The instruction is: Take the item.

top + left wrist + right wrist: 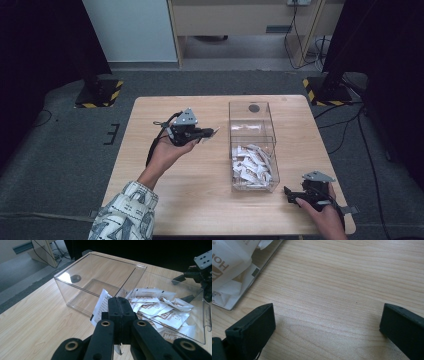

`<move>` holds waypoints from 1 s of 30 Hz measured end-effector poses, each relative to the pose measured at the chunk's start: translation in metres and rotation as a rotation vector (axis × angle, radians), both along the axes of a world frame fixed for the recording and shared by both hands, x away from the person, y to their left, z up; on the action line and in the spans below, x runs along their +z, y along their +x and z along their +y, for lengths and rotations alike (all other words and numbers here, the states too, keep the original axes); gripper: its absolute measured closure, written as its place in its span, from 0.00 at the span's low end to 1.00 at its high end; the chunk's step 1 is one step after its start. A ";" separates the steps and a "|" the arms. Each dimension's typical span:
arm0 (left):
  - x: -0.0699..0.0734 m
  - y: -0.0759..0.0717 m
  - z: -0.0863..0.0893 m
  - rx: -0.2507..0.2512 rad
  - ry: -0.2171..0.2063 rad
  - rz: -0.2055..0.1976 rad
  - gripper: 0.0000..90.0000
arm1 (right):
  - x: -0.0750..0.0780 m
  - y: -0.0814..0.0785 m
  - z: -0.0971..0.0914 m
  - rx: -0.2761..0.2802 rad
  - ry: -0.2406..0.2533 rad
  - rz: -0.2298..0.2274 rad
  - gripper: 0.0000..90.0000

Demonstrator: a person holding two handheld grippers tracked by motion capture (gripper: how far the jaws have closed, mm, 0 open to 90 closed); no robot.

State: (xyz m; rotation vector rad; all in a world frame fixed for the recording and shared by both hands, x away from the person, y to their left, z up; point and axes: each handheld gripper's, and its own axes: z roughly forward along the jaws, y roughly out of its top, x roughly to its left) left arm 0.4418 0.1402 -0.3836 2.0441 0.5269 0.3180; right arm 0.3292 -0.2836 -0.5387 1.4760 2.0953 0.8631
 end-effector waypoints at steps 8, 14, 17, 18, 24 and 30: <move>-0.007 0.008 0.005 0.029 0.012 0.009 1.00 | 0.000 0.000 0.000 0.000 0.000 0.000 0.01; -0.013 0.013 0.009 0.038 0.022 0.018 1.00 | 0.000 0.000 0.000 0.001 0.001 0.000 0.01; -0.016 0.016 0.011 0.043 0.024 0.024 1.00 | 0.000 0.000 0.000 0.000 0.001 0.001 0.01; -0.017 0.017 0.012 0.044 0.027 0.025 1.00 | 0.000 0.000 0.000 0.000 0.001 0.001 0.01; -0.025 0.025 0.012 0.054 0.037 0.039 1.00 | 0.000 0.000 0.000 -0.002 0.001 -0.001 0.01; -0.032 0.031 0.009 0.056 0.052 0.038 1.00 | 0.000 0.000 0.000 -0.001 0.001 -0.001 0.01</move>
